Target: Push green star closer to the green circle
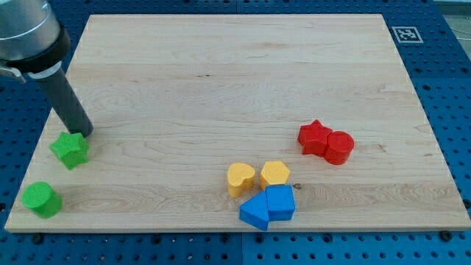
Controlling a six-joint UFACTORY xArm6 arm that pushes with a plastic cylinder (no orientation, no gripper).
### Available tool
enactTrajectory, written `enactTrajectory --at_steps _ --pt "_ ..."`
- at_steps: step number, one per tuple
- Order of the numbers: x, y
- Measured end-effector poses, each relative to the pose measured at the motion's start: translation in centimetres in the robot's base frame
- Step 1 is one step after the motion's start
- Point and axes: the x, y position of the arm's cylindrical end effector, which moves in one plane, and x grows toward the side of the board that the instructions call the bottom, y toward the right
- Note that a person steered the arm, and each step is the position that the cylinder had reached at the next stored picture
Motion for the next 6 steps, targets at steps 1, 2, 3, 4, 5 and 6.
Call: enactTrajectory --at_steps 1,2,3,4,5,6 --pt "1.3 0.0" --pt "2.1 -0.5" --pt "2.3 -1.5" --pt "2.9 -1.5" --pt "3.1 -1.4" --pt "3.4 -1.0"
